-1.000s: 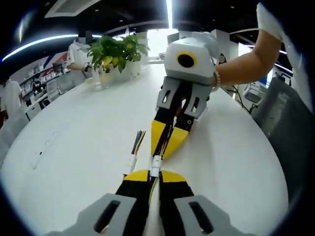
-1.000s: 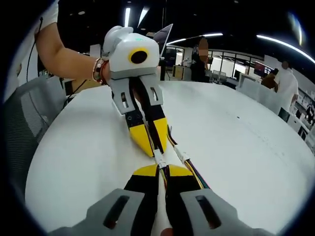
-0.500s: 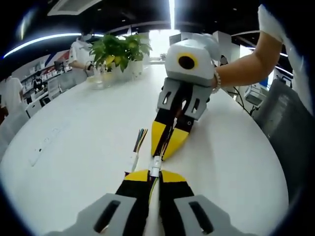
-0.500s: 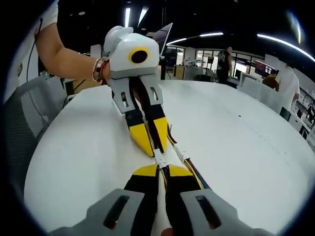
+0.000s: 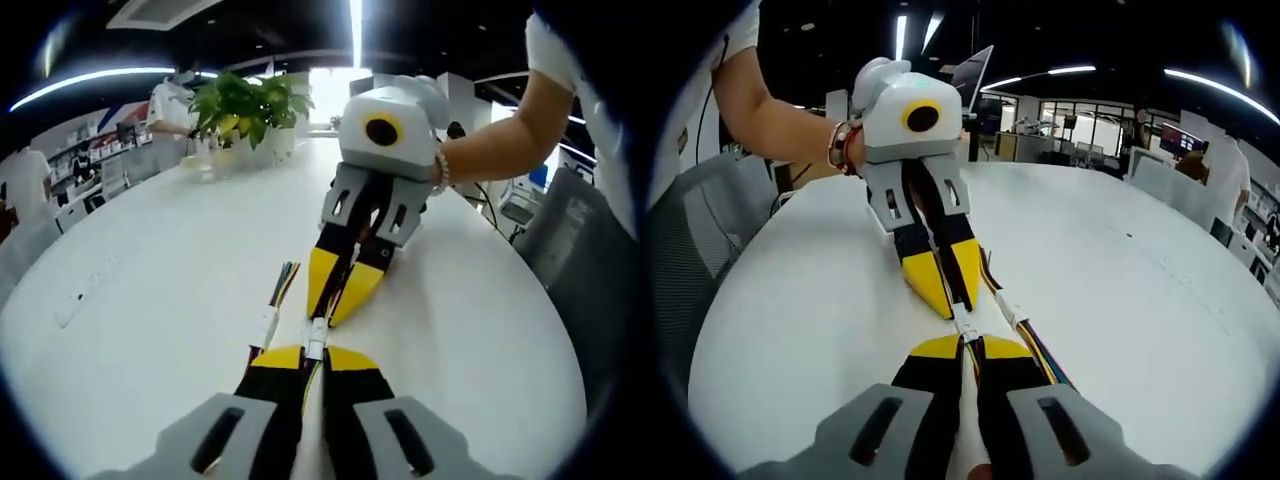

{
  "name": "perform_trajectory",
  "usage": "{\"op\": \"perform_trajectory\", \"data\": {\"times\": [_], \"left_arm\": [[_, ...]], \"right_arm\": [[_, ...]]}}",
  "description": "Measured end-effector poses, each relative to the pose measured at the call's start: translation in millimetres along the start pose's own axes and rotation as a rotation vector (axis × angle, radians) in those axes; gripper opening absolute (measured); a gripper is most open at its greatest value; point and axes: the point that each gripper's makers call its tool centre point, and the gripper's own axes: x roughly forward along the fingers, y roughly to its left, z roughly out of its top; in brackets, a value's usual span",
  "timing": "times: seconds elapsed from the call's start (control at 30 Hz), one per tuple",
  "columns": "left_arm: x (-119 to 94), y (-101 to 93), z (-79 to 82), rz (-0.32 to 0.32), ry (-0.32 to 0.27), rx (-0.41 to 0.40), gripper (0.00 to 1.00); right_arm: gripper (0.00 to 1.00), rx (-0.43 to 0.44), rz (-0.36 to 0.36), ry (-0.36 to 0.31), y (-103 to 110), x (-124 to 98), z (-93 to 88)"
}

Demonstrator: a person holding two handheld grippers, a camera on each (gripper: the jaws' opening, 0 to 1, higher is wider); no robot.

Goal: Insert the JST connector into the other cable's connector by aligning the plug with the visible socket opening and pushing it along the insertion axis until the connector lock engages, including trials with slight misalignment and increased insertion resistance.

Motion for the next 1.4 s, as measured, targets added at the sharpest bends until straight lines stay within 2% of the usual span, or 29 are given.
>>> {"op": "perform_trajectory", "data": {"times": [0.67, 1.1, 1.4], "left_arm": [[-0.5, 2.1, -1.8, 0.0, -0.013, 0.005, 0.0], [-0.3, 3.3, -1.3, 0.004, -0.018, 0.007, 0.01], [-0.2, -0.1, 4.4, 0.007, -0.035, 0.011, 0.04]], "right_arm": [[0.03, -0.023, -0.006, 0.005, 0.0, 1.7, -0.1], [0.03, -0.001, -0.011, 0.009, 0.5, 0.6, 0.8], [0.04, 0.002, -0.01, 0.013, 2.3, 1.1, 0.7]]}}
